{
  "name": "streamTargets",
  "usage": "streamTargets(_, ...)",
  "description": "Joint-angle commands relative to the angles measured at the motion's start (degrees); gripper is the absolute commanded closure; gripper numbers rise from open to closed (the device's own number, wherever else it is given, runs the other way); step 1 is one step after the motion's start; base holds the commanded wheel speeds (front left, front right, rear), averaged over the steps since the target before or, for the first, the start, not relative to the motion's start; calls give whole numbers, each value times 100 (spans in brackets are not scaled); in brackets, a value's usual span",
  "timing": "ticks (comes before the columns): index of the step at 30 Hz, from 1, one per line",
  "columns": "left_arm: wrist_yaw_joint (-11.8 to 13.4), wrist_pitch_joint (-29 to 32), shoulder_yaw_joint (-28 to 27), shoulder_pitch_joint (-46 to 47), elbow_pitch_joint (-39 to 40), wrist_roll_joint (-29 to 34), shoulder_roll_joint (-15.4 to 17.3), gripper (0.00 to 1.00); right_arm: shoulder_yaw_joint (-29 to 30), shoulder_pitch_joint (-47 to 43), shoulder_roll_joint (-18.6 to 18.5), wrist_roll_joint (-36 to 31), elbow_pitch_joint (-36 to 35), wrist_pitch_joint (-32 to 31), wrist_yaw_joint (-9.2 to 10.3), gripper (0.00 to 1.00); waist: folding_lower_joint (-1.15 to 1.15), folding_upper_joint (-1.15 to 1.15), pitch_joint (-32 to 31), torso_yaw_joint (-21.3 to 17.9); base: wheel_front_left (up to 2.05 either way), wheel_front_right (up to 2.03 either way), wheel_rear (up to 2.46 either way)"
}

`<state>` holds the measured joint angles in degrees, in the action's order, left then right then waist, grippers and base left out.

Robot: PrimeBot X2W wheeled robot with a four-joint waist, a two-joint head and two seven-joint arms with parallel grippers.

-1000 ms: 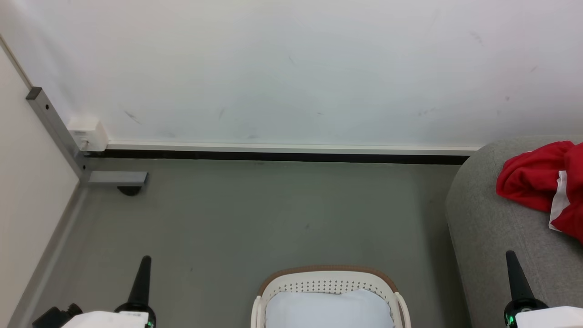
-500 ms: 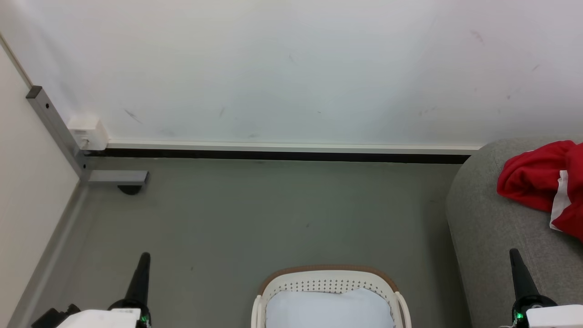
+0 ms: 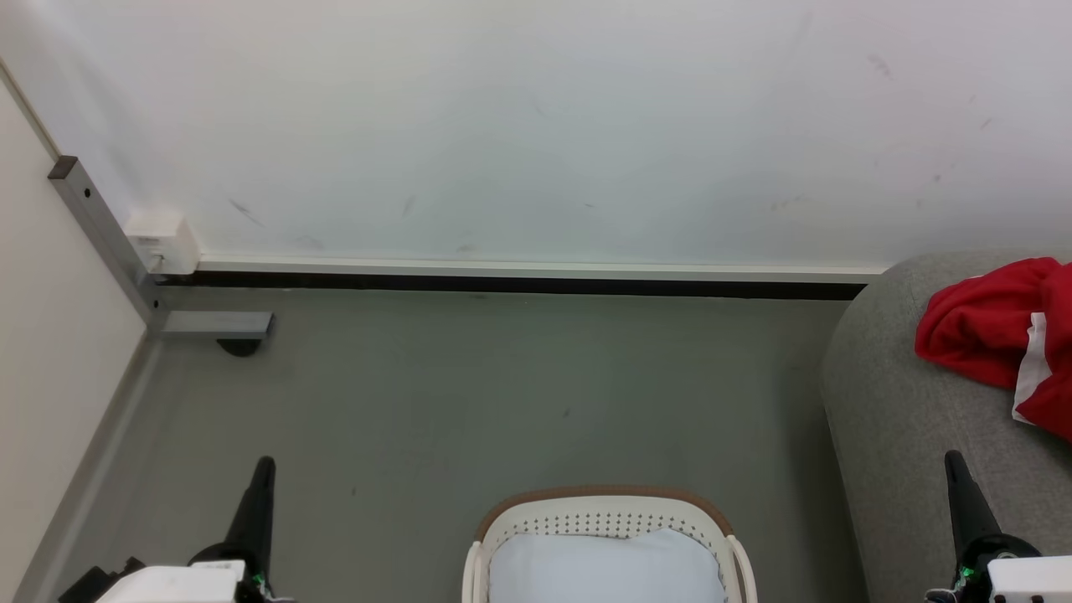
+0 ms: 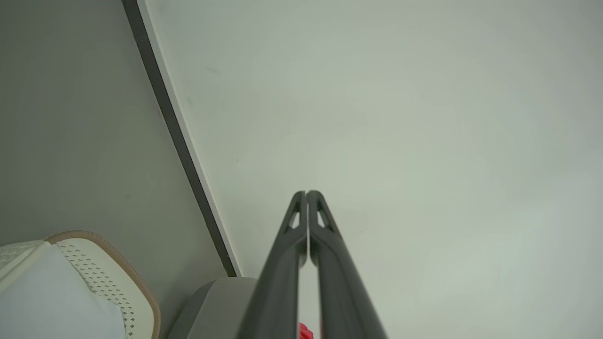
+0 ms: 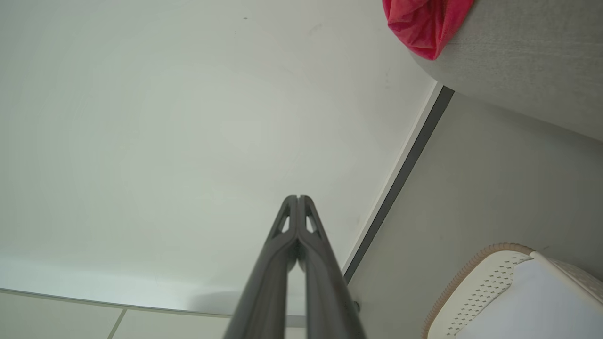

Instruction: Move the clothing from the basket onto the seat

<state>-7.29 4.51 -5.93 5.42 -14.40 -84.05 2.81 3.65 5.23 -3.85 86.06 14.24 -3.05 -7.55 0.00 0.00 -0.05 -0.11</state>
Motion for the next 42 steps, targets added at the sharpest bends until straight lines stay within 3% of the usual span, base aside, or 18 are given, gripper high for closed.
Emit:
streamTargets(1, -30, 29, -28, 70, 30, -131, 17, 100, 26, 68, -36, 100, -48, -44, 10, 100, 0, 0, 1, 1, 0, 0, 0)
streamTargets(20, -35, 227, -75, 109, 44, -885, 13, 100, 164, 114, -16, 773, -43, -261, 12, 100, 0, 0, 22, 10, 0, 0, 0)
streamTargets(42, -35, 225, -72, 104, 43, -870, 13, 100, 196, 118, 16, 717, -38, -279, 12, 100, 0, 0, 22, 11, 0, 0, 0)
